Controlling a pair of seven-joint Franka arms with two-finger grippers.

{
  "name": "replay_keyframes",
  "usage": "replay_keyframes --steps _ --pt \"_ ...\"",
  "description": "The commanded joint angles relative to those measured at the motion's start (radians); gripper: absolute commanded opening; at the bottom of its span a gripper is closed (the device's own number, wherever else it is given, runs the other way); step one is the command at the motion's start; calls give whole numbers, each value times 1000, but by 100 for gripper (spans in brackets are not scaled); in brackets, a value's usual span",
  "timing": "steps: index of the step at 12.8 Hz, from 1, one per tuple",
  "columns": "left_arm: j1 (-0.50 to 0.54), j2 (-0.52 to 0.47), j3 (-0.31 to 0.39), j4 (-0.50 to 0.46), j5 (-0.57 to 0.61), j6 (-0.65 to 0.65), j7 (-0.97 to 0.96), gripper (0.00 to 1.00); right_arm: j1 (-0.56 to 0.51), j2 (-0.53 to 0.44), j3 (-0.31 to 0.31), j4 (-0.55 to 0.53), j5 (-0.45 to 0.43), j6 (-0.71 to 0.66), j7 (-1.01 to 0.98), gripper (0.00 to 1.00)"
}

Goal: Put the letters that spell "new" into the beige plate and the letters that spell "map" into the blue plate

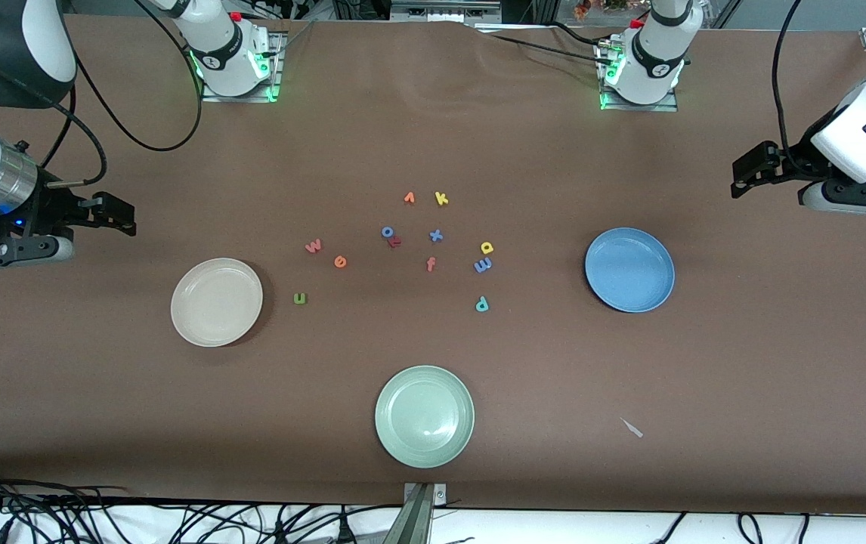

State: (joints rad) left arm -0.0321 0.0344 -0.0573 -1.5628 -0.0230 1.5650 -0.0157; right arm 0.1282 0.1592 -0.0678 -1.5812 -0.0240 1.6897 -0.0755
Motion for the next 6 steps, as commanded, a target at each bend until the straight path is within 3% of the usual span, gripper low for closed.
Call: replay_keyframes --steps 1,6 --pt "4 -4 -2 12 -23 -11 19 100 -5 -7 5 7 -19 -22 3 100" --pt "4 -2 -2 12 -23 -11 19 100 -7 -6 5 44 -19 -24 8 100"
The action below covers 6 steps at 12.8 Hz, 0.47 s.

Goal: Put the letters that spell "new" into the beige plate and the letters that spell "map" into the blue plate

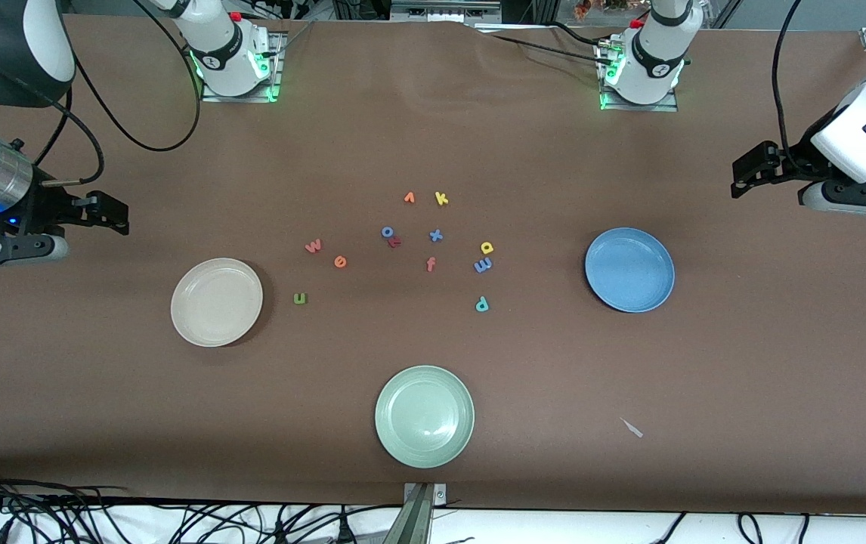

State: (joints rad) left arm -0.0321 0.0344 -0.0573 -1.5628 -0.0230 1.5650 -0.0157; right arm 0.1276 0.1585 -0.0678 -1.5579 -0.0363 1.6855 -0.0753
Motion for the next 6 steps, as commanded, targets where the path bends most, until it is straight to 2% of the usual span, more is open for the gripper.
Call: replay_keyframes --steps 1,6 --pt "5 -4 -2 12 -23 -11 19 100 -9 -5 3 22 -7 -21 8 100" --pt "-2 -1 -2 12 -21 -11 17 100 -11 -5 3 28 -2 -21 6 100"
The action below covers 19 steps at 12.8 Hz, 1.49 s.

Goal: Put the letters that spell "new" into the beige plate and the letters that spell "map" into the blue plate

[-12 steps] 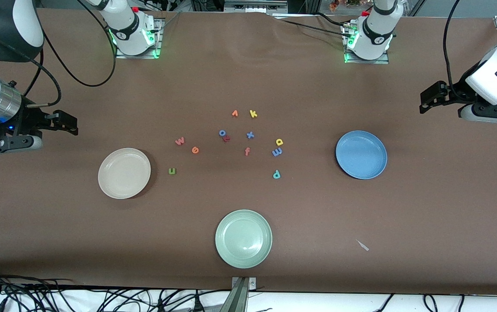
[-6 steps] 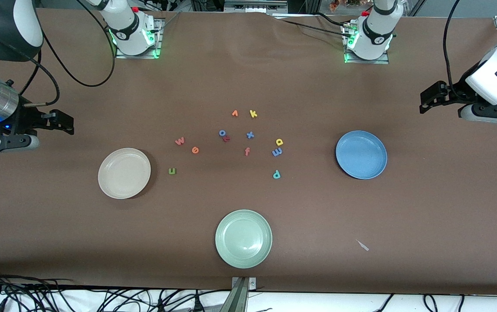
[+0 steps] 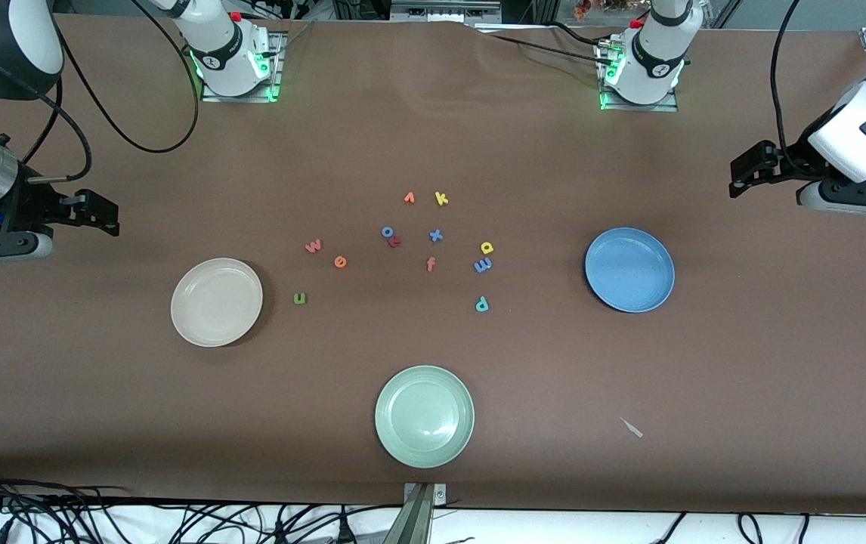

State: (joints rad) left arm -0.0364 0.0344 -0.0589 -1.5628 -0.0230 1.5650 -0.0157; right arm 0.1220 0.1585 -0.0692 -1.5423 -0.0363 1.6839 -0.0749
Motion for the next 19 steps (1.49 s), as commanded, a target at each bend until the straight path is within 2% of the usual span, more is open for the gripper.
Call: replay_keyframes --steps 1,6,19 --pt "3 -2 -1 12 -23 -11 17 100 -5 -5 5 14 1 -18 6 100" --pt "3 -2 -1 12 -21 -11 17 100 -4 -5 5 13 25 -15 10 100" --pt "-3 2 -1 12 -21 -10 17 100 -4 -5 5 13 26 -15 12 100"
